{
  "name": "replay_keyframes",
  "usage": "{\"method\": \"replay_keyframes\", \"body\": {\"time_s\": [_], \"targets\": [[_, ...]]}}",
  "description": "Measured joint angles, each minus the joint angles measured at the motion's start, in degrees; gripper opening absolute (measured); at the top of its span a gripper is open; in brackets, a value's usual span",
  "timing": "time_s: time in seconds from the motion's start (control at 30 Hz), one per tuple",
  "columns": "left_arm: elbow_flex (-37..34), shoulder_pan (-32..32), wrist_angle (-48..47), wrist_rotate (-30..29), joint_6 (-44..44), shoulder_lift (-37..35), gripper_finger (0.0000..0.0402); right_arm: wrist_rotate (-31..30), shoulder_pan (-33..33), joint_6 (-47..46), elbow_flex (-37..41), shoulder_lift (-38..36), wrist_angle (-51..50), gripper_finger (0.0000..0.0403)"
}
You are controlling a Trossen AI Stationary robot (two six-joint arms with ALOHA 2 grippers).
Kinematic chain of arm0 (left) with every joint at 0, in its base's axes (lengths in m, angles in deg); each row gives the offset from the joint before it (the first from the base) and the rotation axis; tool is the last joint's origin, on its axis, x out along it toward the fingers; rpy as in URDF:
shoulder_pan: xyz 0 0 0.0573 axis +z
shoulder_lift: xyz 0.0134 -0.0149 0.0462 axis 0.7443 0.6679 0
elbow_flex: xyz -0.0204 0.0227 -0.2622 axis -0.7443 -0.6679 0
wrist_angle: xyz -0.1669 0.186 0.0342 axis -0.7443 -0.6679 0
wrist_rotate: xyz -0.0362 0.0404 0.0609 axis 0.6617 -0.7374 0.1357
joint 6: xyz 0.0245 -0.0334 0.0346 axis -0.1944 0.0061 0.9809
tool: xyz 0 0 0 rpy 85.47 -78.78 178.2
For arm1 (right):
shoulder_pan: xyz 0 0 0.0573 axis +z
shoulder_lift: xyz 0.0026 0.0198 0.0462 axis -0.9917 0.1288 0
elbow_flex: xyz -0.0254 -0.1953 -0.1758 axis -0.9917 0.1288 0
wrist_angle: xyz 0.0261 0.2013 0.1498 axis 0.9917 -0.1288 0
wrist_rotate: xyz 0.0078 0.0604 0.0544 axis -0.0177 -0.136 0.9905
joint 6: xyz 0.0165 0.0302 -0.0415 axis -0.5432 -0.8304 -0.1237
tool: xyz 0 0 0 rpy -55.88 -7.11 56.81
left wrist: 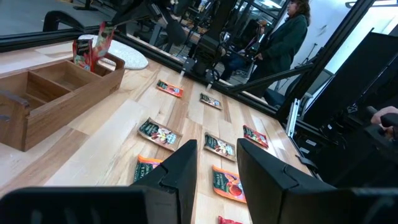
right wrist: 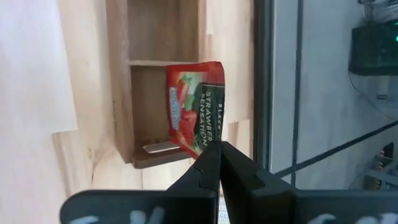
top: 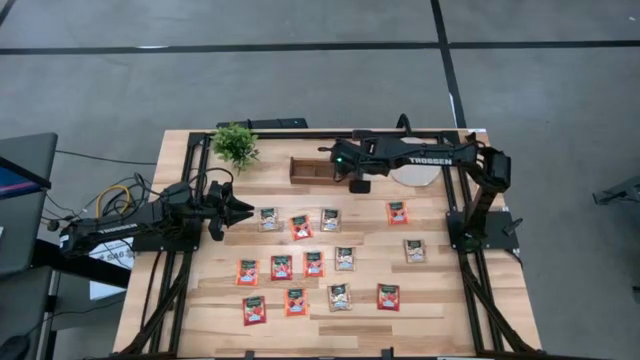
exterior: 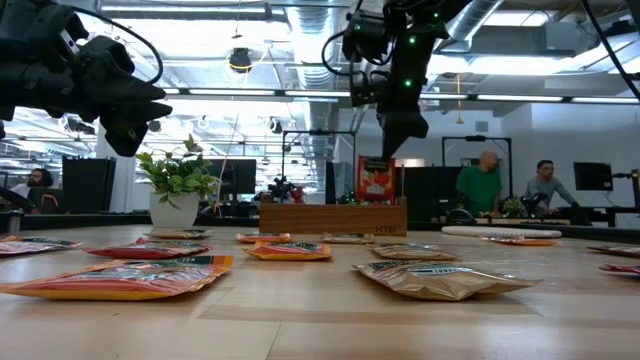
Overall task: Pick & Place Tea
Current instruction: Put the red tea bag into the right section of the wooden organizer
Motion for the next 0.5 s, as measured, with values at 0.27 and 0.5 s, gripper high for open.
{"method": "replay_keyframes", "body": {"time_s": [0.27,0.5], "targets": [[0.0,0.0,0.0,0.0,0.0,0.0,0.0105,1.8,-1.2,-0.9,0.0,0.0,-1.5,0.0000],[0.0,0.0,0.0,0.0,-0.1,0.0,0.0105,4.0,-1.6,-0.9,0.0,0.0,-1.5,0.0000]]}}
